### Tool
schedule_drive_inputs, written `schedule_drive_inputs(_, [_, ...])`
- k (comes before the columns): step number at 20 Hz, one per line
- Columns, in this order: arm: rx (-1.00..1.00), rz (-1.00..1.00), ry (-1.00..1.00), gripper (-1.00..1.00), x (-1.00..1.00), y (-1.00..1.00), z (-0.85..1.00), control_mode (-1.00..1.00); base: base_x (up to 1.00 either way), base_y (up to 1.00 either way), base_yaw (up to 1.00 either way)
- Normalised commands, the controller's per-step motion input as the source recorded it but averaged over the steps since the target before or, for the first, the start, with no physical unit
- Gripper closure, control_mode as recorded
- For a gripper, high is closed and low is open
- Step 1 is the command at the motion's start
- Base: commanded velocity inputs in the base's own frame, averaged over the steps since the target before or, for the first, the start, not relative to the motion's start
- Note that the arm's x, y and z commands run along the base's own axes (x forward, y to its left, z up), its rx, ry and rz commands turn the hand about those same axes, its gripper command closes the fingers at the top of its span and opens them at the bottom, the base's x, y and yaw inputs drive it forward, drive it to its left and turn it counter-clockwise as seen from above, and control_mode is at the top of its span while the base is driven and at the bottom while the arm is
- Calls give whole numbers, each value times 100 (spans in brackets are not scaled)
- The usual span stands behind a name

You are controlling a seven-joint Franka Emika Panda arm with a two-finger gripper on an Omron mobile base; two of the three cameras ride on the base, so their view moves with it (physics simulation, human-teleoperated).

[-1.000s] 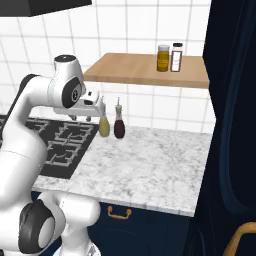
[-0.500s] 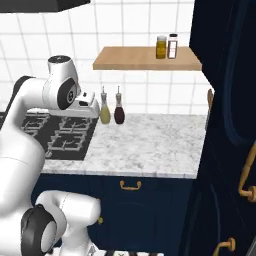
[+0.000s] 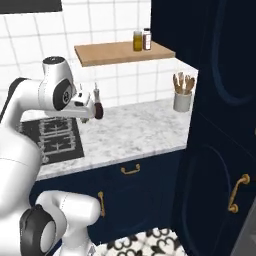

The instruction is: Take a straw from the drawer in front and place it inside the glass cup on the dining counter.

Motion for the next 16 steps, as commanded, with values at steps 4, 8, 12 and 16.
schedule_drive_inputs(4, [0,0,0,-100,0,0,0,100,0,65,-68])
schedule_drive_inputs(8, [0,0,0,-100,0,0,0,100,0,71,-65])
schedule_drive_inputs(12, [0,0,0,-100,0,0,0,100,0,75,-62])
schedule_drive_inputs(16, [0,0,0,-100,0,0,0,100,0,76,-61])
